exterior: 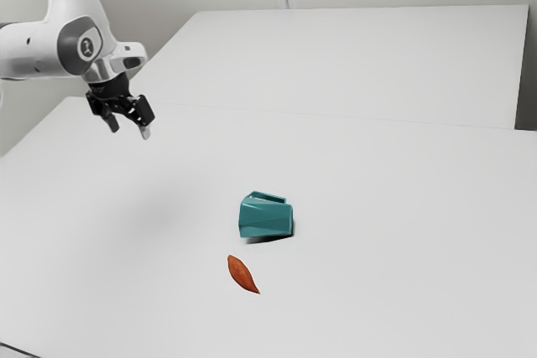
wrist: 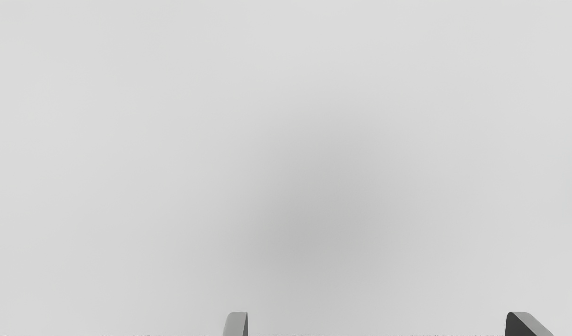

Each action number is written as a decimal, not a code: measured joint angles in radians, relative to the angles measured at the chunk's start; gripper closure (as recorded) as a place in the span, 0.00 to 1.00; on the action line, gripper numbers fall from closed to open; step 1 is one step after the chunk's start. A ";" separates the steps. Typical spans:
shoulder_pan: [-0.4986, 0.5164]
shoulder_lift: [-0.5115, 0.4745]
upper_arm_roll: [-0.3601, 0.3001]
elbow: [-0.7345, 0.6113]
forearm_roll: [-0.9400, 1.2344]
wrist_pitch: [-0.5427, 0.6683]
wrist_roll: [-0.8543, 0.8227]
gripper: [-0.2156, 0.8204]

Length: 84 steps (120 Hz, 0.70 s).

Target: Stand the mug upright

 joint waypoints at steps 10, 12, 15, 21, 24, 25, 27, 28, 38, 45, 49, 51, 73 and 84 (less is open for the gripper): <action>0.010 -0.030 0.000 -0.030 -0.007 0.004 -0.013 0.21; 0.011 -0.044 0.000 -0.043 -0.008 0.004 -0.015 0.21; 0.013 -0.071 0.000 -0.072 -0.010 0.006 -0.019 0.21; 0.016 -0.126 0.001 -0.133 -0.034 0.015 -0.024 0.21; 0.019 -0.150 0.001 -0.159 -0.055 0.018 -0.027 0.21; 0.020 -0.156 0.001 -0.167 -0.065 0.019 -0.027 0.21; 0.023 -0.165 0.001 -0.180 -0.084 0.020 -0.028 0.21; 0.025 -0.169 0.002 -0.185 -0.093 0.021 -0.029 0.21; 0.047 -0.217 0.002 -0.277 -0.195 0.027 -0.034 0.21; 0.050 -0.253 0.013 -0.353 -0.259 0.029 -0.037 0.21; 0.047 -0.274 0.024 -0.391 -0.288 0.030 -0.039 0.21; 0.043 -0.282 0.028 -0.406 -0.301 0.031 -0.040 0.21; -0.027 -0.294 0.091 -0.477 -0.401 0.034 -0.046 0.21; -0.056 -0.263 0.105 -0.481 -0.443 0.035 -0.044 0.21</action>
